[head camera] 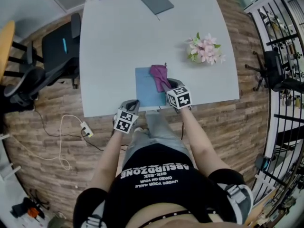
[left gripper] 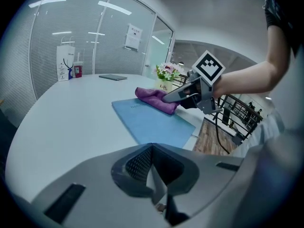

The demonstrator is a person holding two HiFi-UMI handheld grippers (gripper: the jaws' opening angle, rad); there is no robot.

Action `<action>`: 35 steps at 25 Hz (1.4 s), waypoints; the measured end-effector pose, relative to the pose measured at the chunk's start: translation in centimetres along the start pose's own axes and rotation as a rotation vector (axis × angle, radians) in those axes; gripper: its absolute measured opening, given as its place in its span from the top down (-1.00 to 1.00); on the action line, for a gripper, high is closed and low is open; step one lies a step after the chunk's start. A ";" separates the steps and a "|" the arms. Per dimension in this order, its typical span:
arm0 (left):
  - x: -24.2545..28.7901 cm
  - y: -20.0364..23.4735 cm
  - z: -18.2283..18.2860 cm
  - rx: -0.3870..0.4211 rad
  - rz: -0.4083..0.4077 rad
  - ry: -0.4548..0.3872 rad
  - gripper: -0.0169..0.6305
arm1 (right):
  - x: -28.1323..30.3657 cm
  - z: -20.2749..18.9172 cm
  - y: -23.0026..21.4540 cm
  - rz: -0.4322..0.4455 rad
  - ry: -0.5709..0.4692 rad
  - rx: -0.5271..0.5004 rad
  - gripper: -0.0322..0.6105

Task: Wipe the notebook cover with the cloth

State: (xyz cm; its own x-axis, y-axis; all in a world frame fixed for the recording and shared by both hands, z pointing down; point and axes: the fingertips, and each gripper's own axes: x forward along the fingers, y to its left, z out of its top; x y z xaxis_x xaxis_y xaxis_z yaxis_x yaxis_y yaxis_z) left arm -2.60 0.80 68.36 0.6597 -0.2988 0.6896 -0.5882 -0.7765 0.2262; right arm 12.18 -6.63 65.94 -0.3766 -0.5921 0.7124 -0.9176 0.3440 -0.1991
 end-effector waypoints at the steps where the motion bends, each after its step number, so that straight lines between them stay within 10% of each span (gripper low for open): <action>1: 0.0 0.0 0.0 0.001 0.000 0.000 0.90 | -0.3 -0.2 -0.3 -0.008 -0.001 0.006 0.64; 35: 0.2 -0.1 -0.2 0.040 0.042 -0.021 0.90 | -3.8 -5.2 1.7 -0.101 -0.046 0.073 0.65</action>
State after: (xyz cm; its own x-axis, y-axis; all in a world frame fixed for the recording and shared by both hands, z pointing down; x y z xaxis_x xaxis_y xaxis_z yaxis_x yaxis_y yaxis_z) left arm -2.45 0.94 68.60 0.6446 -0.3426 0.6834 -0.5966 -0.7844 0.1696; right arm 12.76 0.02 66.43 -0.2858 -0.6541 0.7004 -0.9573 0.2281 -0.1777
